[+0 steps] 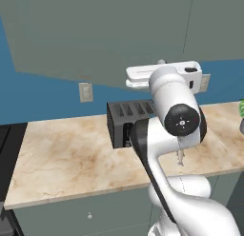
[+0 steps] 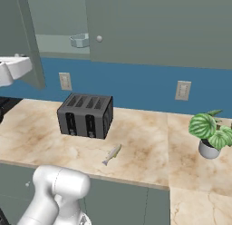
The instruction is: Retrieve the tupperware from the cabinet, then place the raw meat into the tupperware to avoid contamination.
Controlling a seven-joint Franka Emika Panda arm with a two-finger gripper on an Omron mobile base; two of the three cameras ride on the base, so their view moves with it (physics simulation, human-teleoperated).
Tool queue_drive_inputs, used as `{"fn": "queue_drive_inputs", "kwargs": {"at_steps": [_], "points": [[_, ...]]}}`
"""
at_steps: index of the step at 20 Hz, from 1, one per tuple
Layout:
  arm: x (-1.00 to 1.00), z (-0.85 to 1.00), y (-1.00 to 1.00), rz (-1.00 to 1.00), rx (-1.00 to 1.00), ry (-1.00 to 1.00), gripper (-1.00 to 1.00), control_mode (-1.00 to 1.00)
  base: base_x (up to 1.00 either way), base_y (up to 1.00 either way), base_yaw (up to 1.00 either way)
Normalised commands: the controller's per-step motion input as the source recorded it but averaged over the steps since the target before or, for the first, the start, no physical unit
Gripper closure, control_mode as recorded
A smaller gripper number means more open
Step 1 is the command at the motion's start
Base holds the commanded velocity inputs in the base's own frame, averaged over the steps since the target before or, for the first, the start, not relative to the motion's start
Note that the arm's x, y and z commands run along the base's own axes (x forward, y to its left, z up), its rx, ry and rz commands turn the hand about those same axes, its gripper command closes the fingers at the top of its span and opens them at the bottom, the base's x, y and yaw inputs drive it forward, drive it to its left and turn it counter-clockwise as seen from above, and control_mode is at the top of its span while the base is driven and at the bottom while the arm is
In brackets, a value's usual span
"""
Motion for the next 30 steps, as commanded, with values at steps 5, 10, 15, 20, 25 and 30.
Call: {"fn": "queue_drive_inputs", "kwargs": {"at_steps": [5, 10, 15, 20, 25, 30], "points": [[-0.47, 0.00, 0.46, -0.05, 0.00, 0.05, 1.00, -1.00, 0.00, 0.00, 0.00], [-0.43, 0.00, 0.42, -0.03, -0.01, 0.03, -1.00, -1.00, 0.00, 0.00, 0.00], [-0.17, 0.00, 0.15, 0.00, -0.01, -0.01, -1.00, -1.00, 0.00, 0.00, 0.00], [-0.22, 0.04, 0.18, 0.00, 0.00, -0.08, -1.00, -1.00, 0.00, 0.00, 0.00], [-0.39, 0.06, 0.31, 0.00, 0.00, -0.04, -1.00, -1.00, 0.00, 0.00, 0.00], [-0.59, 0.08, 0.09, 0.00, 0.00, 0.02, -1.00, -1.00, 0.00, 0.00, 0.00]]}}
